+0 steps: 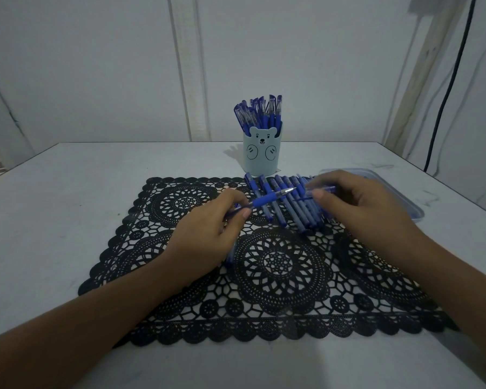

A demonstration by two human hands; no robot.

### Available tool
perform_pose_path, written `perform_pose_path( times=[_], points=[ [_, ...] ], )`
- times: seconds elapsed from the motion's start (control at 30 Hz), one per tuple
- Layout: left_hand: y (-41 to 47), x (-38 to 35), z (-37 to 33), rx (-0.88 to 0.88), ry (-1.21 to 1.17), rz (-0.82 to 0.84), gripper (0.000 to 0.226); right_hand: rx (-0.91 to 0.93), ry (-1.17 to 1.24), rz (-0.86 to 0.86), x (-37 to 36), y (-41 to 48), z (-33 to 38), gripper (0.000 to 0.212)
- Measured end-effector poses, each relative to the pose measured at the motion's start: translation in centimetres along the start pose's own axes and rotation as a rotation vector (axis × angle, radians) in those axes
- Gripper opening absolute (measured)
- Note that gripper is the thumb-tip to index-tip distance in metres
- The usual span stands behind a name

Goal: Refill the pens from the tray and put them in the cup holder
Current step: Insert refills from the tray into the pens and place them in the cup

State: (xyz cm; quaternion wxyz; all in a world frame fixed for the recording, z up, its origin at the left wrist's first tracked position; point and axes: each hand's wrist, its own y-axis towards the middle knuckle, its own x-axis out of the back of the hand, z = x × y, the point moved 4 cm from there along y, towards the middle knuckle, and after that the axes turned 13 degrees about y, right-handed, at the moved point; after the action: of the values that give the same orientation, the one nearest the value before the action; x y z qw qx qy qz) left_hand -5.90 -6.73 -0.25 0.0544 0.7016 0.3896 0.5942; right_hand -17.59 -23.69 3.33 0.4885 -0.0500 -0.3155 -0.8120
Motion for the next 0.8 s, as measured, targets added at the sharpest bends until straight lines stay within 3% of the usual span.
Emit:
perform_pose_path(
  times=[0.2, 0.4, 0.63, 0.8],
  points=[
    [0.0, -0.2, -0.3, -0.052, 0.042, -0.003, 0.011, 0.037, -0.014, 0.03, -0.4, -0.2, 0.2, 0.018],
    [-0.3, 0.0, -0.8, -0.137, 0.097, -0.044, 0.014, 0.07, -0.025, 0.18, -1.7, -0.8, 0.6, 0.017],
    [-0.5, 0.5, -1.1, -0.211, 0.116, -0.104, 0.018, 0.269, -0.073, 0.175, -2.2, -1.2, 1.3, 0.015],
    [-0.2, -0.1, -2.2, -0.318, 0.329, -0.17, 0.033, 0.275, -0.106, 0.148, -2.5, -1.2, 0.7, 0.017]
  ],
)
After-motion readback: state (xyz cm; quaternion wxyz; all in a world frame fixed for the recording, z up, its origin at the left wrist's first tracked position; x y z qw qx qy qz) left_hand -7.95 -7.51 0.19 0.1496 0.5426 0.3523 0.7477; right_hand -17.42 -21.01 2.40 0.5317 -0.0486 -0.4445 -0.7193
